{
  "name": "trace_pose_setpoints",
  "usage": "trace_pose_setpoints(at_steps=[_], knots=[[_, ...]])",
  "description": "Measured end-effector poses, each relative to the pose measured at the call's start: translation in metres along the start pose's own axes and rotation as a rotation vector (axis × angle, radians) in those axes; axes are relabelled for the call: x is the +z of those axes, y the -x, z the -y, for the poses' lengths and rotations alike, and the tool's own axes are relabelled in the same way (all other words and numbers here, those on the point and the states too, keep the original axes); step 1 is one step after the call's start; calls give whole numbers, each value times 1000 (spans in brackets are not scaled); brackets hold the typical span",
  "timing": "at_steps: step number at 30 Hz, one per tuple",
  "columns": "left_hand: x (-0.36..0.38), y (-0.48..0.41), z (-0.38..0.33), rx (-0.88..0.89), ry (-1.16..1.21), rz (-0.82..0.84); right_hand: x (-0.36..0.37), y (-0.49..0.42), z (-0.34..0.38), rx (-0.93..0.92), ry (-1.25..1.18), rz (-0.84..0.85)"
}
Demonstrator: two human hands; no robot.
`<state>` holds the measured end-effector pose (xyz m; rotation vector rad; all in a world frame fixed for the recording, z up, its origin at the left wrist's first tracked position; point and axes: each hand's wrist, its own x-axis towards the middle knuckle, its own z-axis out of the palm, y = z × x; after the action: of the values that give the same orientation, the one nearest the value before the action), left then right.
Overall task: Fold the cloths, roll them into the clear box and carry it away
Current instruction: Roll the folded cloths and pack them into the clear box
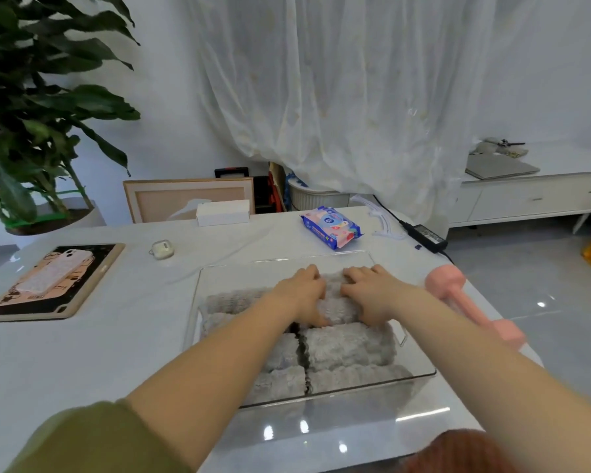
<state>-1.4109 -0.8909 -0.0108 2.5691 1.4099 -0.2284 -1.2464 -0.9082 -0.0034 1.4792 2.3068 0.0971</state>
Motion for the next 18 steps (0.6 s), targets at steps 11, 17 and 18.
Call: trace_pose_setpoints(at_steps=[11, 17, 18], knots=[[14, -15, 1, 65, -424, -188, 0, -13, -4, 81, 183, -142], [15, -9, 9, 59, -145, -45, 1, -9, -7, 17, 112, -84], [9, -3, 12, 71, -47, -18, -2, -6, -13, 1, -13, -73]])
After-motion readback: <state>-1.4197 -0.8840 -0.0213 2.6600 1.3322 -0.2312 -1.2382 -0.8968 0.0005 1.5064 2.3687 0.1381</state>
